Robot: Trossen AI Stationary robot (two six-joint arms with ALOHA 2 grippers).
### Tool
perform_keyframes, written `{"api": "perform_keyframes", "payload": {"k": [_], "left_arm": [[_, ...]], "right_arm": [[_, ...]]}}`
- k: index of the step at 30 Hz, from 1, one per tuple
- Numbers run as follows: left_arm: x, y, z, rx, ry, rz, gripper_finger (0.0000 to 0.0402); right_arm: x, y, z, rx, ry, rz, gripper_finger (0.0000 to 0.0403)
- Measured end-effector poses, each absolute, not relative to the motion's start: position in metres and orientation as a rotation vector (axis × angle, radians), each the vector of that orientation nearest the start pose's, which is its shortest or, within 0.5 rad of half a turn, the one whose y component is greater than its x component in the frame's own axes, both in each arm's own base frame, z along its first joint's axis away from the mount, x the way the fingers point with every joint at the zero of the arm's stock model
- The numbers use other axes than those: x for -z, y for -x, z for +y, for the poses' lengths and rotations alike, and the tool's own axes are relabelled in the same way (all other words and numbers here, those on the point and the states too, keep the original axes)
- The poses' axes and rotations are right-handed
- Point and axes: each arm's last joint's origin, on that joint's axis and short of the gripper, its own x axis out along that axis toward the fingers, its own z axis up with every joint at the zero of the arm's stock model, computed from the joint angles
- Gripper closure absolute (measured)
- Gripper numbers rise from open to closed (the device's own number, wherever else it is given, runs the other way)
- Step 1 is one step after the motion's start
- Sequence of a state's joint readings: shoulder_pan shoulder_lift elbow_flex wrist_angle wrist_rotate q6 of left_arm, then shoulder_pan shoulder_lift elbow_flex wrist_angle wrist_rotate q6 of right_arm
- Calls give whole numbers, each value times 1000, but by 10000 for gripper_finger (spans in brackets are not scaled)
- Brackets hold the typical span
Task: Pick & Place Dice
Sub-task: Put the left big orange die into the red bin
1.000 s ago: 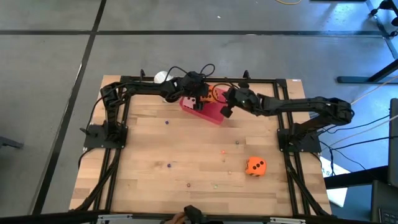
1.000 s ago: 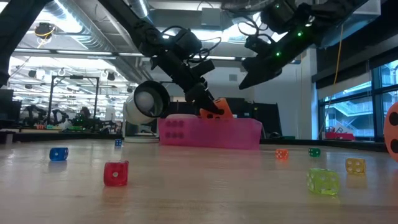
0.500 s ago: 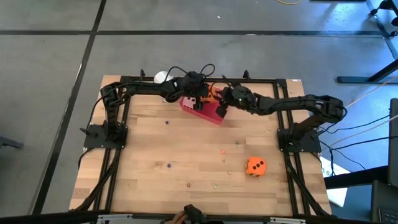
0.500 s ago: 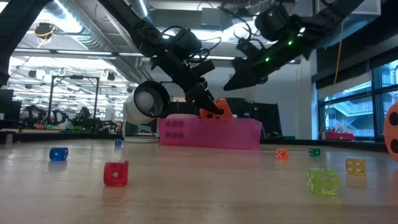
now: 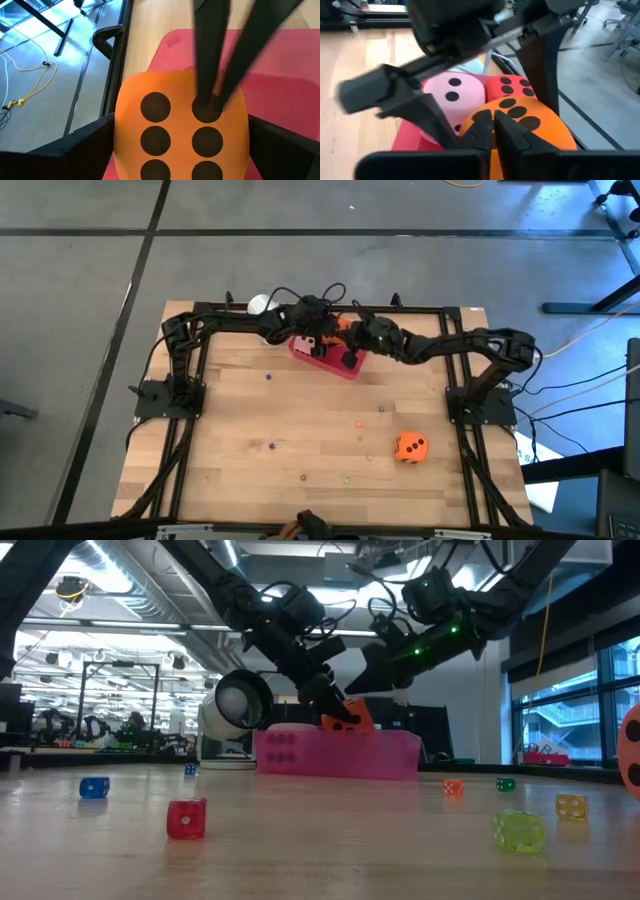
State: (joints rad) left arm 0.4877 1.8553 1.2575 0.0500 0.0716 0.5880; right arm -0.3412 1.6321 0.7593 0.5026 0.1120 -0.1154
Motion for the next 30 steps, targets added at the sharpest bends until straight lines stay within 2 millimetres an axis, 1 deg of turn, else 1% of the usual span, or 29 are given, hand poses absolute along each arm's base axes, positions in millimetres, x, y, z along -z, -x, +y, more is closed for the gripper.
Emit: {"api": "perform_keyframes", "payload": {"k": [3, 8, 13, 23, 26, 30], "left_arm": [[-219, -367, 190, -232, -419, 623, 2], [-219, -368, 189, -232, -424, 614, 2], [-222, -369, 189, -241, -434, 587, 2], [-224, -369, 190, -252, -426, 572, 2], [-232, -367, 188, -294, -357, 546, 2], [-251, -356, 183, -317, -290, 550, 2]], "right_arm": [[-179, -308, -118, 440, 63, 411, 398], [-172, -306, -128, 479, 2, 430, 395], [-161, -303, -138, 511, -16, 473, 400], [-161, -302, -141, 518, -14, 475, 398], [-162, -301, -140, 516, -12, 481, 398], [-174, -294, -137, 511, 1, 500, 398]]}}
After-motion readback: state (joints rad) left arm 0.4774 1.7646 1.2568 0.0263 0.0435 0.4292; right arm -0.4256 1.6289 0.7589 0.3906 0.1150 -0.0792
